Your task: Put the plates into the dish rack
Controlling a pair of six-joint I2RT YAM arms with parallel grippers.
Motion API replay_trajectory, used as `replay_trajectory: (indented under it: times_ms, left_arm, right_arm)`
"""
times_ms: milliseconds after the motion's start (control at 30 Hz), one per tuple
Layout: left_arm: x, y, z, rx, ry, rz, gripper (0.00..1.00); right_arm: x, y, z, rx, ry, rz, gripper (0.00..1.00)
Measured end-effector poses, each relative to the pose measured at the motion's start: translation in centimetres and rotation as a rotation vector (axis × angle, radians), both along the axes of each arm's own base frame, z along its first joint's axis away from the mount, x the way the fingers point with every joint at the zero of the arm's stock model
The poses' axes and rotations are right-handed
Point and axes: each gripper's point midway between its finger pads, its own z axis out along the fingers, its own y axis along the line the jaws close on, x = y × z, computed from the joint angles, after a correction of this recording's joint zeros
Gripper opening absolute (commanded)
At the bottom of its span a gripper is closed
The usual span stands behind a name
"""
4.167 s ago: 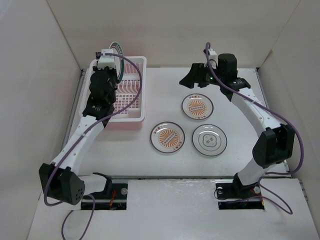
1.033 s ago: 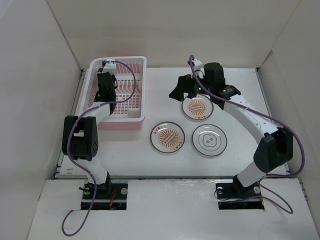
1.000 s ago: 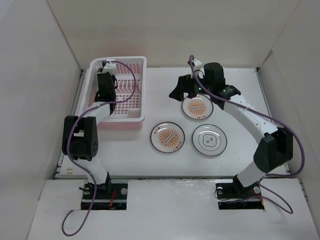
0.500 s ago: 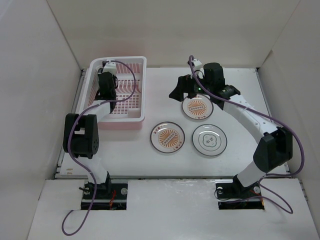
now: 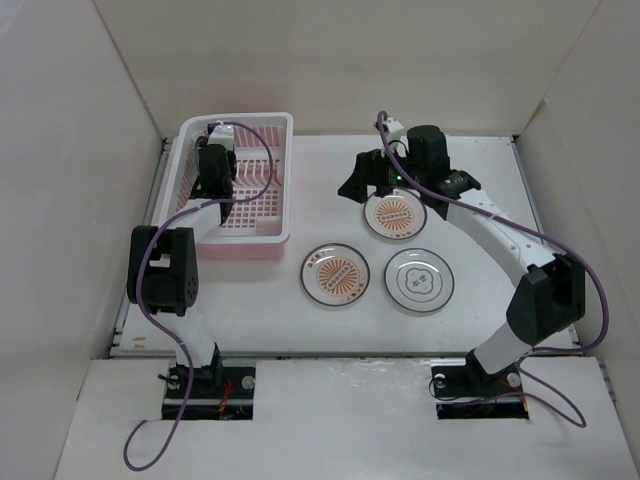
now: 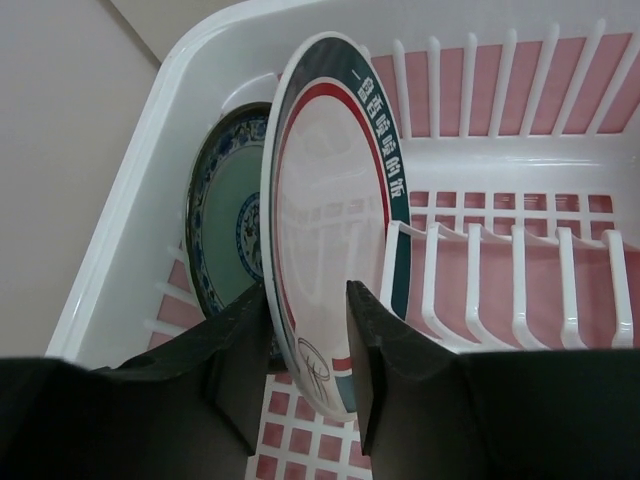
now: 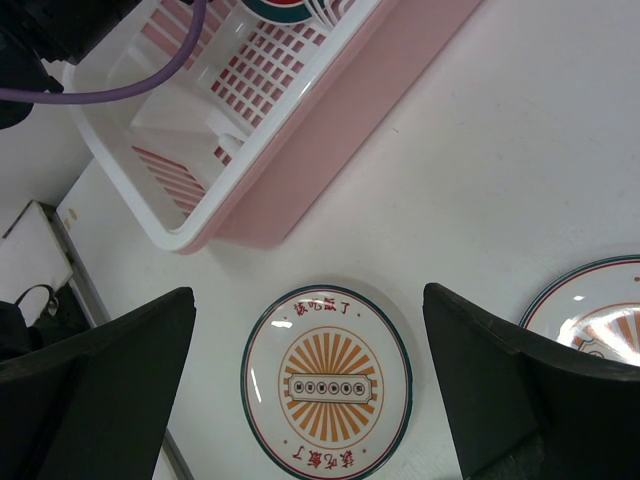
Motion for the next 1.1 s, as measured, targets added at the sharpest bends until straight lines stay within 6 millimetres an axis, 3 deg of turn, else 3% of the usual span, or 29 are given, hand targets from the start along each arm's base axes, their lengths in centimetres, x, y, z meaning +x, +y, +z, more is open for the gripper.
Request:
replay_trajectory:
  times_ms: [67, 233, 533, 633, 733, 867, 967, 1100]
  left_arm:
    - [0.0, -0.1, -0.2, -0.001, 0.008, -0.002, 0.34]
    - [0.2, -0.4, 0.3, -0.004, 0.01, -0.009, 0.54]
    - [0.4, -1.3, 1.0, -0.001, 0.004, -0.011, 0.56]
    - [0.2, -1.8, 1.7, 0.009, 0.0, -0.008, 0.63]
    - [0.0, -2.7, 3.2, 0.025, -0.019, -0.001, 0.84]
    - [-0.5, -3.3, 6.5, 0.041, -0.078, 0.013, 0.91]
    - [-1.1, -2.5, 8.7, 0.049, -0.126, 0.054, 0.97]
    - [-1.9, -2.3, 10.5, 0.034, -0.155, 0.072, 1.0]
  right_arm:
    - [0.0, 0.0, 0.0, 0.0, 0.0, 0.0, 1.0]
    - [0.0, 0.0, -0.1, 0.0, 0.001, 0.0, 1.0]
    - [0.1, 0.0, -0.3, -0.003, 0.007, 0.0, 1.0]
    - [0.1, 0.1, -0.4, -0.004, 0.009, 0.0, 1.0]
    - [0.5, -0.3, -0.8, -0.005, 0.016, -0.009, 1.0]
    - [1.9, -2.1, -1.6, 0.009, 0.039, -0.045, 1.0]
    - [3.0, -3.5, -2.2, 0.011, 0.055, -0.08, 1.0]
    - [3.7, -5.1, -3.0, 0.007, 0.067, -0.117, 1.0]
